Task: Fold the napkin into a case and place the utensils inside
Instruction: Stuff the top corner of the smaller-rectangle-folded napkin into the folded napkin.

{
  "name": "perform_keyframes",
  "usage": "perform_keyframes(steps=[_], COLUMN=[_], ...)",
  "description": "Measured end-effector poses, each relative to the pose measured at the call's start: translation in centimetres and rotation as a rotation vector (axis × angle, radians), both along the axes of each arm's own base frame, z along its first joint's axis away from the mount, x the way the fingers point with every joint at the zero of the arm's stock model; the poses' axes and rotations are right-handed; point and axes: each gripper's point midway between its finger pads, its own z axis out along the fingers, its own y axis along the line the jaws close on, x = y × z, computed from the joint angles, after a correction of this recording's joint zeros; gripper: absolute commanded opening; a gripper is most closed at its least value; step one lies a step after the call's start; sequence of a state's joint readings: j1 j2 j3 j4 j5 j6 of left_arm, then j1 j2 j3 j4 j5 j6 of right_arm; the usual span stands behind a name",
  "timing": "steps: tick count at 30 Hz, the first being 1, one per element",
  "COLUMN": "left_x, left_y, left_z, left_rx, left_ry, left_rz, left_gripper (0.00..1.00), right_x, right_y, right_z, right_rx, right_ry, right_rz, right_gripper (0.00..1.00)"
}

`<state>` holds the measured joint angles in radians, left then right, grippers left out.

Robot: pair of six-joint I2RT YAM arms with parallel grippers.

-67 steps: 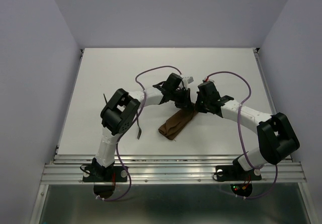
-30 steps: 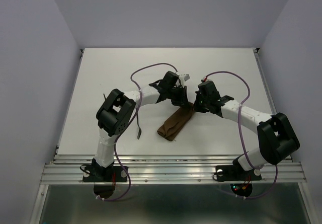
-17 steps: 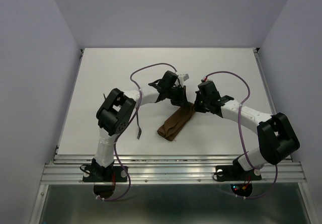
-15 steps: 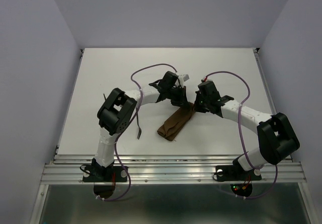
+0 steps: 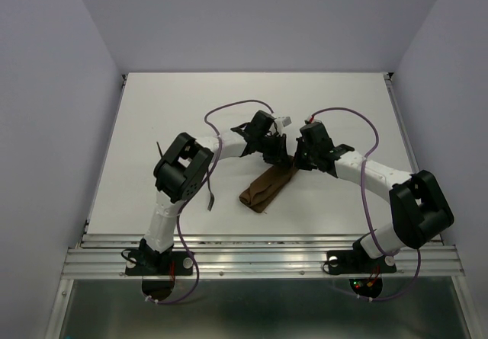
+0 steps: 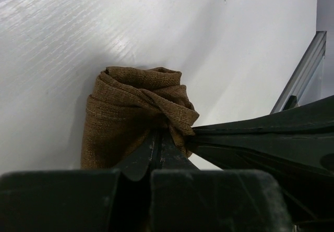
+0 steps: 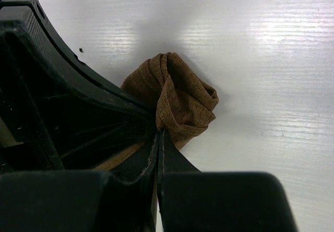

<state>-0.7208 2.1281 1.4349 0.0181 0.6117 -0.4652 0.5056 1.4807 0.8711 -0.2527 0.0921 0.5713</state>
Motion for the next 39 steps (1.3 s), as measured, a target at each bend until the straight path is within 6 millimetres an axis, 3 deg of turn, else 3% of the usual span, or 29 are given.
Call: perform_keyframes(steps=[12, 24, 39], left_x=[-0.2, -0.9, -1.4], left_y=[-0.9, -2.0, -1.1], left_z=[1.0, -0.6, -0.8], left_rx=[-0.057, -0.058, -0.054], left_ry=[0.014, 0.030, 0.030], left_rz=[-0.010, -0.020, 0.004], left_gripper=[0.00, 0.00, 0.00], right_x=[0.1, -0.1, -0.1], right_y=[0.0, -0.1, 0.0], right_z=[0.0, -0.7, -1.1], right_rx=[-0.003, -0.017, -0.020], right_ry=[0.000, 0.018, 0.028], right_rz=[0.003, 0.008, 0.010], right_gripper=[0.01, 0.01, 0.01])
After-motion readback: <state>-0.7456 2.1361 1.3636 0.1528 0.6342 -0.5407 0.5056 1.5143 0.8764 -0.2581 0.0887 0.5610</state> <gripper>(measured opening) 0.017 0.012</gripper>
